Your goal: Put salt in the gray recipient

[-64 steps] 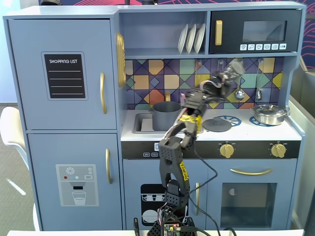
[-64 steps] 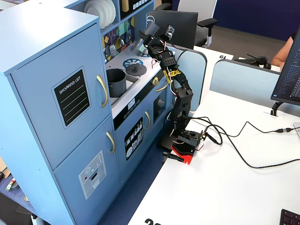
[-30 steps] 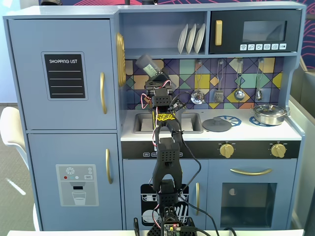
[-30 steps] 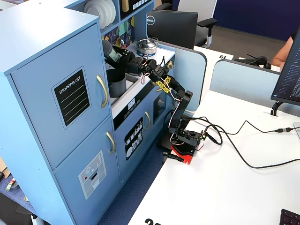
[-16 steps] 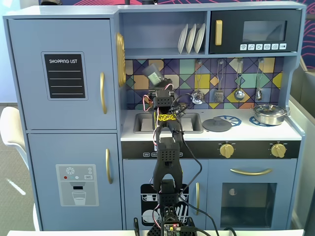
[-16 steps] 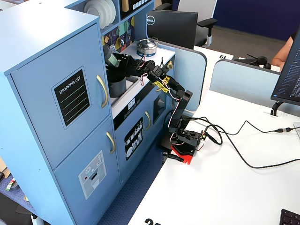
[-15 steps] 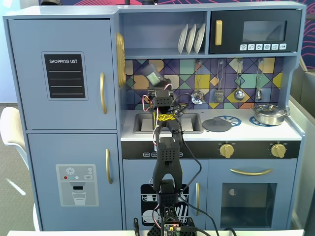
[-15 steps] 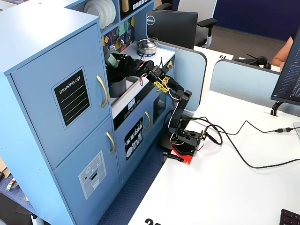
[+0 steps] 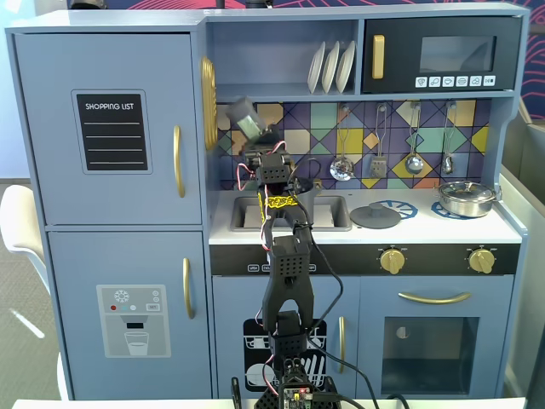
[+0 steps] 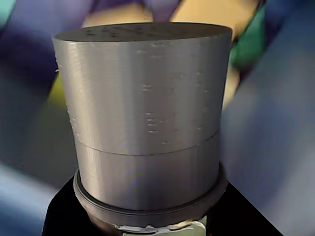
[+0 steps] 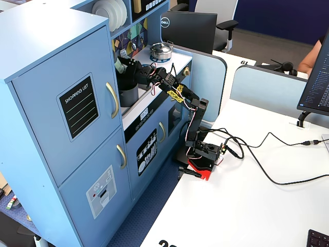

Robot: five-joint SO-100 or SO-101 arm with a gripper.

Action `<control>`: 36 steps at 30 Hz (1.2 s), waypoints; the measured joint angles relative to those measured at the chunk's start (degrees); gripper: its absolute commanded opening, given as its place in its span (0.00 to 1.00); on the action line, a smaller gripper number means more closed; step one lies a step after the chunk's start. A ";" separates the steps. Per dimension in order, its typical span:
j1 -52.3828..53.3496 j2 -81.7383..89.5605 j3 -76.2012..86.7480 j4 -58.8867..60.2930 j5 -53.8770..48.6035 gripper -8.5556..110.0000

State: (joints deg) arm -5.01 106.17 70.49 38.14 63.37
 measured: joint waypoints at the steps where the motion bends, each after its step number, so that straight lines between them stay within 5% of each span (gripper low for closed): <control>1: 0.53 0.70 1.85 0.00 0.00 0.07; 10: 2.11 2.46 7.91 -0.18 0.00 0.07; 24: -1.05 -3.08 -6.50 -4.22 -0.09 0.07; 36: 3.96 3.16 11.43 -4.04 -3.08 0.07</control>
State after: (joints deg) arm -1.05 109.34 81.91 34.10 60.29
